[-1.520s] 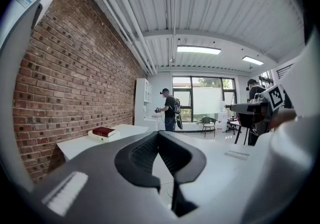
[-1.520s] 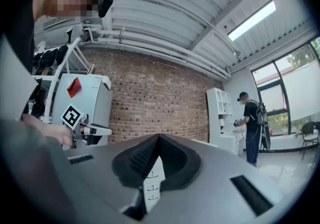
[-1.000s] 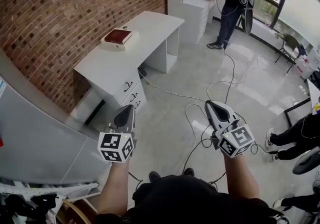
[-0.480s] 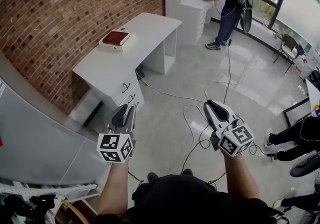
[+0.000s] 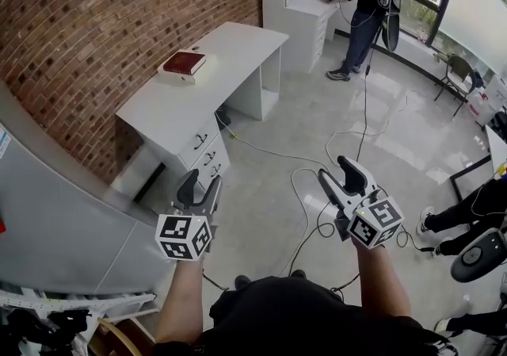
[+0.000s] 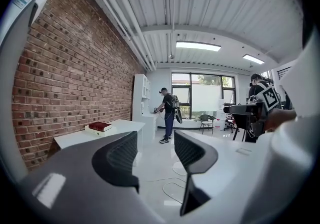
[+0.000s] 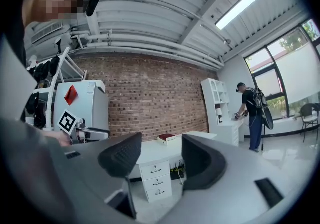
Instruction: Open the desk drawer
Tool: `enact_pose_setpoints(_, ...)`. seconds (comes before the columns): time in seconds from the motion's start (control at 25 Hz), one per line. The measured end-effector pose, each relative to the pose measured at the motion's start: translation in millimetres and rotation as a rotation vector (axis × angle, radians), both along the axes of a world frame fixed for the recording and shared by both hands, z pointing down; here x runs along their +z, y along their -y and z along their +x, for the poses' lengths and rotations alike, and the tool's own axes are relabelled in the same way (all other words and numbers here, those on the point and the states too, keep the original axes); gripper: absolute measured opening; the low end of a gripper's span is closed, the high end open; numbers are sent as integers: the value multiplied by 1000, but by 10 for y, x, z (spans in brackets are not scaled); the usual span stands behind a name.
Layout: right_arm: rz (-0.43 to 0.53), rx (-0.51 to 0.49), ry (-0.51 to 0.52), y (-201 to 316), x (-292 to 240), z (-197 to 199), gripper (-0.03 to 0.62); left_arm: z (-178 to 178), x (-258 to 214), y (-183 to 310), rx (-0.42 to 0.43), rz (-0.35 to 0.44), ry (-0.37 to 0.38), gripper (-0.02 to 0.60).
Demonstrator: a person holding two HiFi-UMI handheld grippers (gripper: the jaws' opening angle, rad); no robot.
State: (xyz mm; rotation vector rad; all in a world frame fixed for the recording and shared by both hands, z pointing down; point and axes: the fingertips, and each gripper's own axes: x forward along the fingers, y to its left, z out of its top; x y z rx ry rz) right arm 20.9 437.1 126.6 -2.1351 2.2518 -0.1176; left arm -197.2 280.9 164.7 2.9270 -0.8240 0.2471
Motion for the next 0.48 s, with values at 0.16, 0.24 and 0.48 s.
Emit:
enact_pose_setpoints(0.16, 0, 16, 4, -26, -2, 61, 268, 18, -3, -12, -9, 1, 3, 253)
enact_pose_setpoints(0.24, -2, 19, 9, -42, 9, 83, 288, 25, 7, -14, -18, -3, 6, 273)
enact_pose_setpoints(0.48, -16, 2, 24, -120, 74, 123, 322, 80, 41, -53, -45, -13, 19, 334)
